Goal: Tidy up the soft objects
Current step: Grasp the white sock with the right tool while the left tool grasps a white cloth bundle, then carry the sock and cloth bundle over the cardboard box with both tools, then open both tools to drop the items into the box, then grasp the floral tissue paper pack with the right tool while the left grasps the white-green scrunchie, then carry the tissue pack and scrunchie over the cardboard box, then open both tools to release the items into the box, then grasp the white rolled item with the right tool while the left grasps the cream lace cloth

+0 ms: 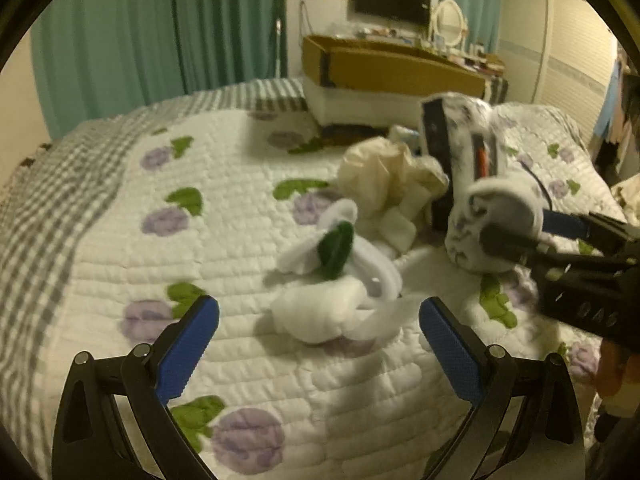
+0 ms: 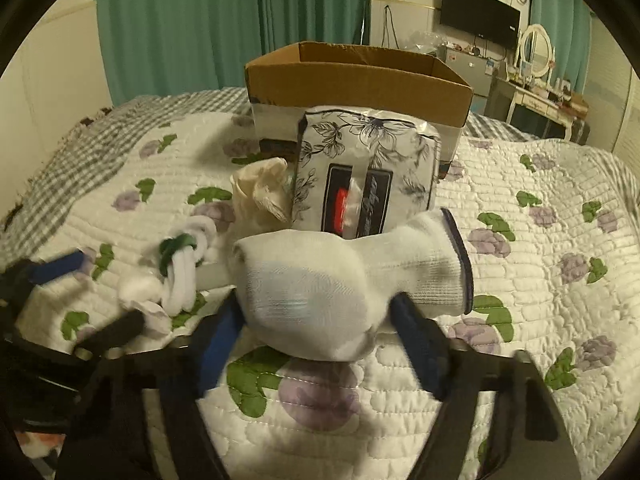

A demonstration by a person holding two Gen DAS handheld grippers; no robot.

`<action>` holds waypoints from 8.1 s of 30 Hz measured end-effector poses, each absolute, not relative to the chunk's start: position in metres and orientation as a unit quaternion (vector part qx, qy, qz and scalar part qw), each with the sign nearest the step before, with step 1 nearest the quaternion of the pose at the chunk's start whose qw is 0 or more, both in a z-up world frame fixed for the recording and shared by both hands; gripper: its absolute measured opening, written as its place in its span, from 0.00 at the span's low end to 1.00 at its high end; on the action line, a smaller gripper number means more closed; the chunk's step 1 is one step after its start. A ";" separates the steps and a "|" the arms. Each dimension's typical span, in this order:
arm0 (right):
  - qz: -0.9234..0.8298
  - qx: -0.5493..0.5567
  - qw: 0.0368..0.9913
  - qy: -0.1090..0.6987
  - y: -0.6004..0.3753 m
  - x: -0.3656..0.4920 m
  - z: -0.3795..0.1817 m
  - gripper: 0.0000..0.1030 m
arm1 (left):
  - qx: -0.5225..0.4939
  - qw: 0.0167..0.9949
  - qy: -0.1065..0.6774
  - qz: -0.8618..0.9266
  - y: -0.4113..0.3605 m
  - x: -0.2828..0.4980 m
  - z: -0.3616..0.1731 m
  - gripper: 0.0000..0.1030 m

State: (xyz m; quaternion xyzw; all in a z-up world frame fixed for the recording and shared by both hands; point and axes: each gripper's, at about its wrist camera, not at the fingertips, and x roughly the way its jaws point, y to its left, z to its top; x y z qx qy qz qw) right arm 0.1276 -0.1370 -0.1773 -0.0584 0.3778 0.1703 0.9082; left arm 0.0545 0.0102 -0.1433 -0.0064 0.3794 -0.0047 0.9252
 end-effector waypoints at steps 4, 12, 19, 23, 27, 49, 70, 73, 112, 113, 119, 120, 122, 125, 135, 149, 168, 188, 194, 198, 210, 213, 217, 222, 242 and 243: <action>0.175 -0.056 0.910 0.372 -0.138 0.126 -0.175 0.55 | -0.012 0.917 0.397 -0.031 0.007 0.066 -0.155 0.71; 0.183 -0.051 0.908 0.373 -0.140 0.121 -0.171 0.47 | -0.025 0.909 0.409 -0.072 0.008 0.071 -0.160 0.39; 0.189 -0.040 0.914 0.357 -0.149 0.097 -0.153 0.44 | -0.018 0.919 0.387 -0.076 0.009 0.049 -0.136 0.39; 0.201 -0.028 0.919 0.338 -0.155 0.080 -0.131 0.43 | -0.014 0.924 0.374 -0.076 0.006 0.036 -0.117 0.39; 0.213 -0.012 0.925 0.313 -0.161 0.068 -0.106 0.43 | 0.010 0.927 0.371 -0.049 -0.004 0.026 -0.093 0.39; 0.240 -0.056 0.944 0.221 -0.153 0.241 0.021 0.43 | 0.043 0.965 0.257 -0.026 -0.020 0.187 0.033 0.43; 0.195 0.000 0.945 0.264 -0.186 0.344 -0.017 0.84 | 0.067 0.956 0.285 0.001 -0.021 0.286 -0.030 0.92; 0.187 -0.016 0.953 0.238 -0.193 0.311 0.021 0.90 | 0.064 0.958 0.278 0.002 -0.024 0.257 -0.009 0.92; 0.152 -0.028 0.921 0.357 -0.158 0.196 -0.143 0.99 | 0.002 0.931 0.365 0.018 0.011 0.120 -0.127 0.93; 0.153 -0.025 0.920 0.360 -0.156 0.199 -0.148 0.99 | -0.001 0.929 0.370 0.014 0.012 0.123 -0.133 0.93; 0.168 -0.005 0.912 0.374 -0.148 0.213 -0.162 0.99 | -0.020 0.913 0.407 0.006 0.021 0.131 -0.163 0.90; 0.165 -0.006 0.912 0.376 -0.146 0.215 -0.164 0.99 | -0.019 0.911 0.413 0.011 0.022 0.133 -0.166 0.89; 0.166 0.002 0.909 0.383 -0.144 0.220 -0.169 0.93 | -0.012 0.910 0.414 0.020 0.023 0.133 -0.171 0.87; 0.161 -0.003 0.906 0.390 -0.142 0.224 -0.173 0.79 | -0.027 0.908 0.418 0.006 0.026 0.132 -0.173 0.72; 0.162 0.009 0.911 0.378 -0.158 0.206 -0.162 0.71 | -0.041 0.903 0.424 -0.058 0.021 0.132 -0.173 0.40; 0.175 0.011 0.927 0.332 -0.178 0.145 -0.112 0.71 | -0.011 0.919 0.391 -0.053 0.006 0.085 -0.123 0.16; 0.223 0.021 0.945 0.236 -0.195 0.186 0.006 0.71 | 0.040 0.962 0.265 -0.051 -0.027 0.141 0.026 0.19; 0.179 0.028 0.938 0.297 -0.177 0.376 -0.072 0.90 | 0.060 0.945 0.321 -0.007 -0.013 0.338 -0.070 0.83; 0.171 0.028 0.951 0.257 -0.190 0.354 -0.044 0.94 | 0.047 0.960 0.278 0.004 -0.008 0.320 -0.049 0.83; 0.161 0.017 0.961 0.223 -0.200 0.315 -0.002 0.98 | 0.040 0.967 0.253 0.011 -0.003 0.290 -0.016 0.83; 0.156 -0.036 0.975 0.156 -0.204 0.160 0.106 0.99 | 0.022 0.986 0.164 0.025 0.017 0.137 0.099 0.90; 0.155 -0.055 0.973 0.160 -0.201 0.131 0.109 0.99 | 0.024 0.988 0.148 0.030 0.024 0.102 0.109 0.90; 0.169 -0.063 0.967 0.179 -0.193 0.100 0.090 0.99 | 0.061 0.986 0.143 0.054 0.028 0.063 0.106 0.90; 0.179 -0.059 0.963 0.194 -0.180 0.074 0.050 0.99 | 0.057 0.986 0.155 0.031 0.042 0.041 0.077 0.90; 0.176 -0.024 0.886 0.428 -0.117 0.153 -0.192 0.94 | 0.063 0.933 0.351 -0.040 0.057 0.106 -0.156 0.89; 0.180 -0.025 0.884 0.430 -0.113 0.155 -0.195 0.91 | 0.058 0.932 0.357 -0.037 0.061 0.110 -0.160 0.89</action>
